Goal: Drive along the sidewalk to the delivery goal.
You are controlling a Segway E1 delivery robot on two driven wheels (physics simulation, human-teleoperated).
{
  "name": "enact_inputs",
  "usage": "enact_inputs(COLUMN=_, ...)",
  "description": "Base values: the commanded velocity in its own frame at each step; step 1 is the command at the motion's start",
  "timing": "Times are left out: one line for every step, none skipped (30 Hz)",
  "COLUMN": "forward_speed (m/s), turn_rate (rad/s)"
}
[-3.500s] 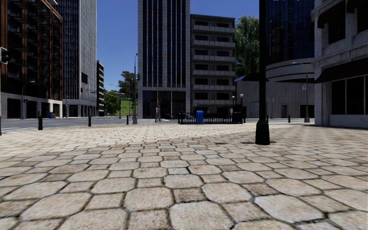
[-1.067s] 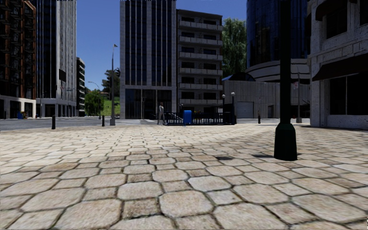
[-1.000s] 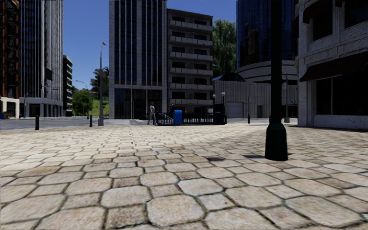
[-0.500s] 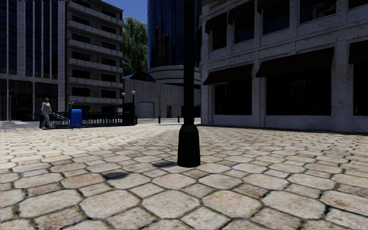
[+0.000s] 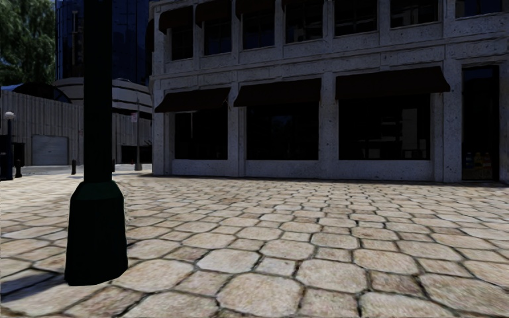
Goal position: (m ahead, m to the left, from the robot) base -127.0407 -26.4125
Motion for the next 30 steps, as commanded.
enact_inputs(forward_speed=1.97, turn_rate=-1.09)
enact_inputs(forward_speed=1.85, turn_rate=-1.09)
enact_inputs(forward_speed=1.75, turn_rate=-1.09)
enact_inputs(forward_speed=1.75, turn_rate=-1.09)
enact_inputs(forward_speed=1.72, turn_rate=-1.09)
enact_inputs(forward_speed=1.71, turn_rate=-1.09)
enact_inputs(forward_speed=1.7, turn_rate=-1.09)
enact_inputs(forward_speed=1.7, turn_rate=-1.09)
enact_inputs(forward_speed=1.7, turn_rate=-1.09)
enact_inputs(forward_speed=1.7, turn_rate=-1.09)
enact_inputs(forward_speed=1.7, turn_rate=-1.09)
enact_inputs(forward_speed=1.7, turn_rate=-1.09)
enact_inputs(forward_speed=1.7, turn_rate=-1.09)
enact_inputs(forward_speed=1.7, turn_rate=-1.09)
enact_inputs(forward_speed=1.7, turn_rate=-1.09)
enact_inputs(forward_speed=1.7, turn_rate=-1.09)
enact_inputs(forward_speed=1.7, turn_rate=-1.09)
enact_inputs(forward_speed=1.7, turn_rate=-1.09)
enact_inputs(forward_speed=1.7, turn_rate=-1.09)
enact_inputs(forward_speed=1.7, turn_rate=-1.09)
enact_inputs(forward_speed=1.7, turn_rate=-1.1)
enact_inputs(forward_speed=1.7, turn_rate=-1.1)
enact_inputs(forward_speed=1.7, turn_rate=-1.1)
enact_inputs(forward_speed=1.7, turn_rate=-1.1)
enact_inputs(forward_speed=1.7, turn_rate=-1.1)
enact_inputs(forward_speed=1.7, turn_rate=-1.1)
enact_inputs(forward_speed=1.65, turn_rate=-1.1)
enact_inputs(forward_speed=1.63, turn_rate=-1.1)
enact_inputs(forward_speed=1.63, turn_rate=-1.1)
enact_inputs(forward_speed=1.61, turn_rate=-1.1)
